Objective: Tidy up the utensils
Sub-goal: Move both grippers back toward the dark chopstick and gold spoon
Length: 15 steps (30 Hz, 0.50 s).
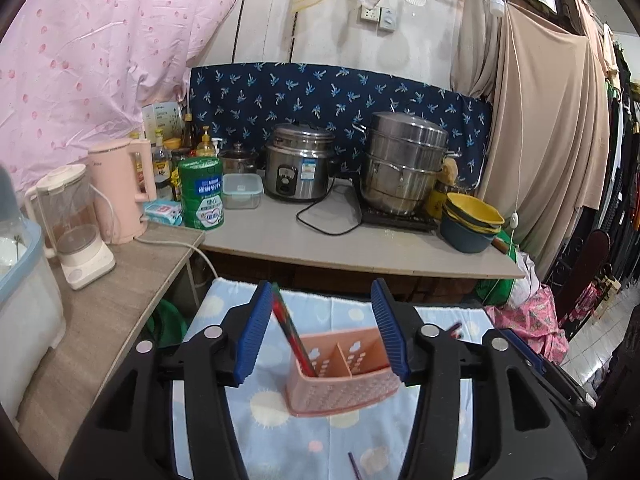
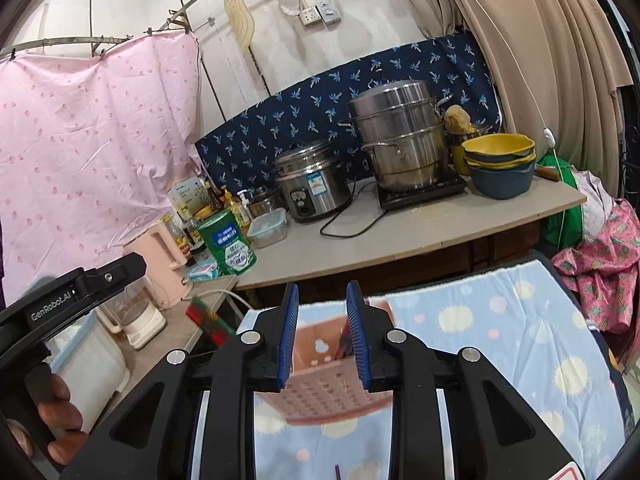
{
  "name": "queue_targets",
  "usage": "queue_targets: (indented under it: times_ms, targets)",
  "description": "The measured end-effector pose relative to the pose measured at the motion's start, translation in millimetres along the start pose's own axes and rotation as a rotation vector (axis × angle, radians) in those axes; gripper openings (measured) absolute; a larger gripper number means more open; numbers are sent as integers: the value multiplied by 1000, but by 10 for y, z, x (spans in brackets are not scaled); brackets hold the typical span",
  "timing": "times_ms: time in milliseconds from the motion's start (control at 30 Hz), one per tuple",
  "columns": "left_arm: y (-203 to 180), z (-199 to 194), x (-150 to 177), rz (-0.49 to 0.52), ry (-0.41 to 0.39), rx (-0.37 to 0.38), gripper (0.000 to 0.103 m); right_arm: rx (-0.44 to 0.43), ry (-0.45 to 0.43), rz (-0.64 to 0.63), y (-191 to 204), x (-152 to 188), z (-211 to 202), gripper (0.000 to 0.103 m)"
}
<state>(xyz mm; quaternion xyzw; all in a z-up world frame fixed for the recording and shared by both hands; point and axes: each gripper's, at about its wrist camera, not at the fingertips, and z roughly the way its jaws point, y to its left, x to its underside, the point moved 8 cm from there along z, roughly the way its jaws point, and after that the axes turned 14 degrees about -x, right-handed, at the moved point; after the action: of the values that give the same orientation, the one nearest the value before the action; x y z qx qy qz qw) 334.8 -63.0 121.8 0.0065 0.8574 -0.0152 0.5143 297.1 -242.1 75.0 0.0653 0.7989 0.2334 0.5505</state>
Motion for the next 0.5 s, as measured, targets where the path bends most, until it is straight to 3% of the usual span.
queue_targets:
  times_ms: [500]
  targets:
    - [50,-215,1347,55,227,4,49,38,170,63,-41,1209,-520,25]
